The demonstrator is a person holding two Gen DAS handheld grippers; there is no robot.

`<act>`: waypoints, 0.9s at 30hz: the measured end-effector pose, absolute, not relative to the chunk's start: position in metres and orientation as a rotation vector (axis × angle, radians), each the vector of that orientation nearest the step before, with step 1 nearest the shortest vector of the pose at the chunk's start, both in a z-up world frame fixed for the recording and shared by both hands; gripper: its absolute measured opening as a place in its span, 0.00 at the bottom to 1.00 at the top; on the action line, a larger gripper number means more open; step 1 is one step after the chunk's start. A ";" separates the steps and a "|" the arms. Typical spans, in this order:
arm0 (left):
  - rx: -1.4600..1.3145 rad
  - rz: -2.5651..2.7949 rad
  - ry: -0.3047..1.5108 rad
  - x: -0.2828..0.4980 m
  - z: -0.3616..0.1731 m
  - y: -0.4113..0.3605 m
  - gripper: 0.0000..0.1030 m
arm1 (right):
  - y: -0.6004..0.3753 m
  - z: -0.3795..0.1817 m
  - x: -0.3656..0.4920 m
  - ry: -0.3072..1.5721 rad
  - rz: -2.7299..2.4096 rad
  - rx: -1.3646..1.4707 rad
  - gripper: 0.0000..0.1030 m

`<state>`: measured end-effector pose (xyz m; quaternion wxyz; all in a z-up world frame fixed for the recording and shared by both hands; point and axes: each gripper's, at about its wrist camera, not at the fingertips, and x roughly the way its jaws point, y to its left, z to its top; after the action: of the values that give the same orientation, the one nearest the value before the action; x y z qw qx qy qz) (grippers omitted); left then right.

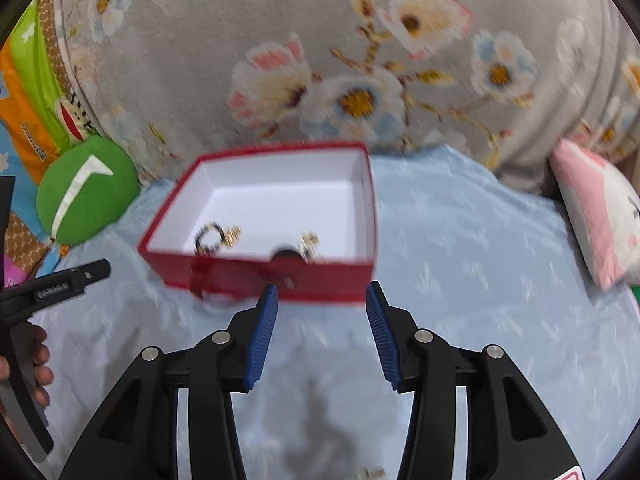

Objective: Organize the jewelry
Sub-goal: 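Grasp the gold ring with the right gripper while the left grasps the silver ring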

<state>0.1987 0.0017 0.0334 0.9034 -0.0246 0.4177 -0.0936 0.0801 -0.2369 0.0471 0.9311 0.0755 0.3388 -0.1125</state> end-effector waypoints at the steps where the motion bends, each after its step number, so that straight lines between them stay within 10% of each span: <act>1: -0.068 -0.188 0.880 0.191 0.025 0.007 0.71 | -0.239 0.038 0.071 0.718 -0.239 0.165 0.44; 17: -0.005 -0.173 1.053 0.131 -0.063 0.001 0.71 | -0.238 -0.076 0.017 0.963 -0.255 0.240 0.42; 27: -0.018 -0.184 1.080 0.135 -0.069 -0.004 0.71 | -0.240 -0.089 0.017 0.983 -0.270 0.221 0.12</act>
<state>0.1351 -0.0041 -0.0694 0.8537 -0.0086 0.5132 -0.0876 0.0168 -0.2399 -0.0889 0.8672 0.1054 0.4694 -0.1288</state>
